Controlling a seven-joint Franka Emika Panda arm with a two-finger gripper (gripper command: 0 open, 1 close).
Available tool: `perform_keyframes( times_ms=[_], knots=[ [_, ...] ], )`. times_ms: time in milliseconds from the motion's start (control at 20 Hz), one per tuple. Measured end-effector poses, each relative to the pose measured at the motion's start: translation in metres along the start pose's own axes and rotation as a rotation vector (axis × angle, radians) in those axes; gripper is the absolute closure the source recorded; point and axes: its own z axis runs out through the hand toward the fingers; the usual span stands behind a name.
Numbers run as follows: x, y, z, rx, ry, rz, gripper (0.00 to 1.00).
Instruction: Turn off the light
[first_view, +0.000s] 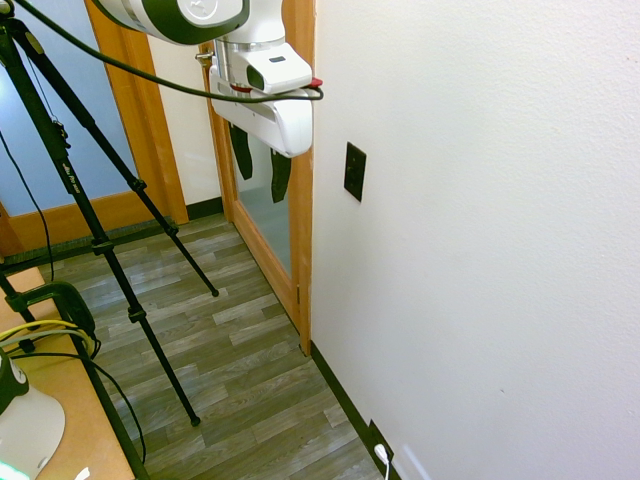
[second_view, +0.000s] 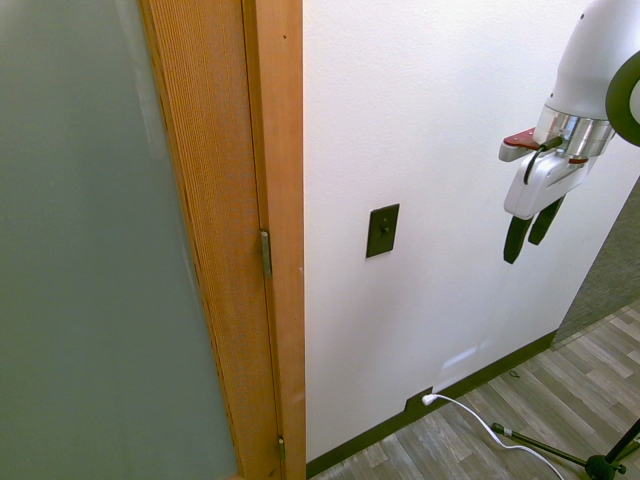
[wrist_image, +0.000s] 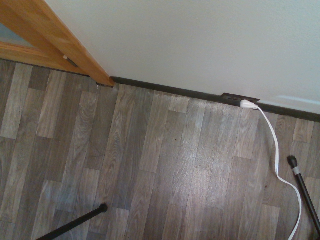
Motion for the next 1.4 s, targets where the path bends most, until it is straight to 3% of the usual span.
perform_keyframes(
  times_ms=[350, 700, 1100, 1150, 1400],
  knots=[
    [0.001, -0.022, 0.011, 0.08, 0.065, -0.011, 0.0],
    [0.024, -0.081, 0.052, 0.191, 0.165, 0.08, 0.0],
    [0.049, -0.135, 0.059, 0.279, 0.238, 0.158, 0.0],
    [0.053, -0.137, 0.063, 0.284, 0.244, 0.165, 1.0],
    [0.073, -0.149, 0.082, 0.307, 0.312, 0.218, 1.0]
  ],
)
